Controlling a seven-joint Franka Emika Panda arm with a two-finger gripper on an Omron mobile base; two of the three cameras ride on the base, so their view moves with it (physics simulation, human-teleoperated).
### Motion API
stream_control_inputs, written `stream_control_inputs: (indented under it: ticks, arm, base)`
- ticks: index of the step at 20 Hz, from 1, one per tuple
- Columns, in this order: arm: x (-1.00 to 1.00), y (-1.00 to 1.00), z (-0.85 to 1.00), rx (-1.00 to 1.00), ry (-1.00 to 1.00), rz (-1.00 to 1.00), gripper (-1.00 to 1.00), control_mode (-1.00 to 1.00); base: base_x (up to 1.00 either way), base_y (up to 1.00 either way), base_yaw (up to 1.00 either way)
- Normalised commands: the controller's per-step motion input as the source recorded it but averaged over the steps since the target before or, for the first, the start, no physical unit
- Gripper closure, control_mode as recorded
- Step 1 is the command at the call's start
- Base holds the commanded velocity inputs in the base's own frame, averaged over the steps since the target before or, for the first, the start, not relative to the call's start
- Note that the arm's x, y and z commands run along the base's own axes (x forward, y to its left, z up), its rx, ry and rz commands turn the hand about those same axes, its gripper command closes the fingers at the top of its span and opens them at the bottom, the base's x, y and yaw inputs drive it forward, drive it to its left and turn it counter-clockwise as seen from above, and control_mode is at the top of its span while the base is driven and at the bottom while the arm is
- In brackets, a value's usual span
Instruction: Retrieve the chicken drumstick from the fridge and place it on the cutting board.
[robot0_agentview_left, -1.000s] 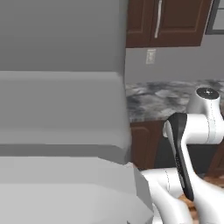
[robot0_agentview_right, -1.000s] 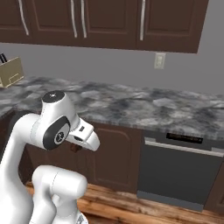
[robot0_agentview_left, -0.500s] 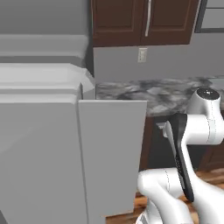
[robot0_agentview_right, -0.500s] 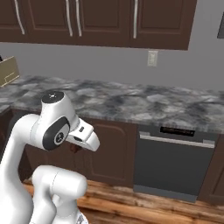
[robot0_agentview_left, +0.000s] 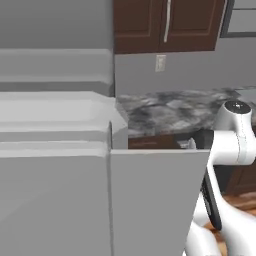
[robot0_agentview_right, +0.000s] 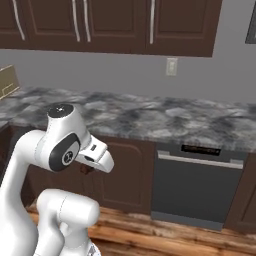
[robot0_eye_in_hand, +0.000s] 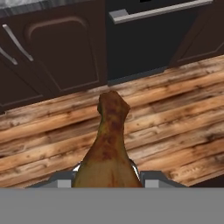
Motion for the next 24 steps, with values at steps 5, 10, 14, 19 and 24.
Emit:
stream_control_inputs:
  ticks: [5, 10, 14, 19, 24]
  arm:
    - [0.0, 0.0, 0.0, 0.0, 0.0, 0.0, 1.0, 1.0]
    - [0.0, 0.0, 0.0, 0.0, 0.0, 0.0, 1.0, 1.0]
    - [0.0, 0.0, 0.0, 0.0, 0.0, 0.0, 1.0, 1.0]
    - [0.0, 0.0, 0.0, 0.0, 0.0, 0.0, 1.0, 1.0]
    - [0.0, 0.0, 0.0, 0.0, 0.0, 0.0, 1.0, 1.0]
  base:
    - [-0.64, 0.02, 0.0]
    - [-0.91, 0.0, 0.0]
    - [-0.06, 0.0, 0.0]
    - [0.0, -0.01, 0.0]
    - [0.0, -0.92, 0.05]
